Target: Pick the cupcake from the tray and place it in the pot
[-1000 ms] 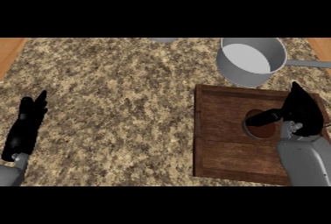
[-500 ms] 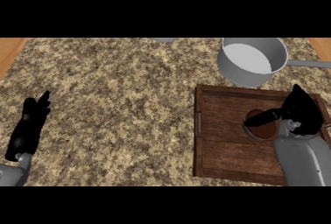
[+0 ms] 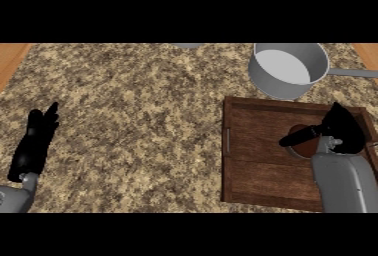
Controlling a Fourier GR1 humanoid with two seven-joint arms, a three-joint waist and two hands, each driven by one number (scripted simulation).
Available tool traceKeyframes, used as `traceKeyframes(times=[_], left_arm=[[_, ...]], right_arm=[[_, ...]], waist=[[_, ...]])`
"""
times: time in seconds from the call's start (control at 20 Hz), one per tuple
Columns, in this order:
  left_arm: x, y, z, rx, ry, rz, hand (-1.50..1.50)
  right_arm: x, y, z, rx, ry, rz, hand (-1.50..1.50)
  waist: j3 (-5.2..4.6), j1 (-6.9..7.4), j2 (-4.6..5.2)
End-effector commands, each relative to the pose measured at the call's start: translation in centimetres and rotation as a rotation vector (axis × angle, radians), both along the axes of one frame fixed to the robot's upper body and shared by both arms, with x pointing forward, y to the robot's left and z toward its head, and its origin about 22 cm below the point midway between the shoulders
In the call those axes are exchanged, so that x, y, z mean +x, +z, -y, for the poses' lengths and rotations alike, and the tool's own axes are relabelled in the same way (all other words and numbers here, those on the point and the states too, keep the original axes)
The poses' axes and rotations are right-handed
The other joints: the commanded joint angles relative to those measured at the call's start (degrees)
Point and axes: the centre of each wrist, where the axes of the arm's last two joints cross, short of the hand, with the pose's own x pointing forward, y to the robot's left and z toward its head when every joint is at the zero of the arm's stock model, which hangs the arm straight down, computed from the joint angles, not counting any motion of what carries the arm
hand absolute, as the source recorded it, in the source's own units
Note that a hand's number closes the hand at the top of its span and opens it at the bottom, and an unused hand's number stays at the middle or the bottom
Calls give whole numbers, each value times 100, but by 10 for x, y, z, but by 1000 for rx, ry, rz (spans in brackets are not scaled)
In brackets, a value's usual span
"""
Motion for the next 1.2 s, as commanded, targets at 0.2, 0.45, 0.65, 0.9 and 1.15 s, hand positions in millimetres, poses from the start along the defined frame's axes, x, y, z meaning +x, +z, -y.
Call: traceKeyframes(times=[0.2, 0.45, 0.65, 0.9, 1.15], left_arm=[[-4, 1, 2, 5, -4, -3, 0], [0, -5, 7, -6, -4, -20, 0], [-3, -9, -5, 7, 0, 1, 0], [-6, 3, -6, 14, -6, -1, 0], [-5, -4, -10, 8, 0, 9, 0]], right_arm=[[-2, -11, 8, 38, -162, -96, -150], [-7, -38, 0, 53, -152, -122, -150], [-12, -34, 10, 60, -164, -108, -150], [11, -36, 2, -48, -95, -69, 150], [-5, -31, 28, -160, -61, -86, 150]], waist=[[8, 0, 2], [8, -11, 9], [6, -15, 7], [8, 40, 13], [6, 7, 8]])
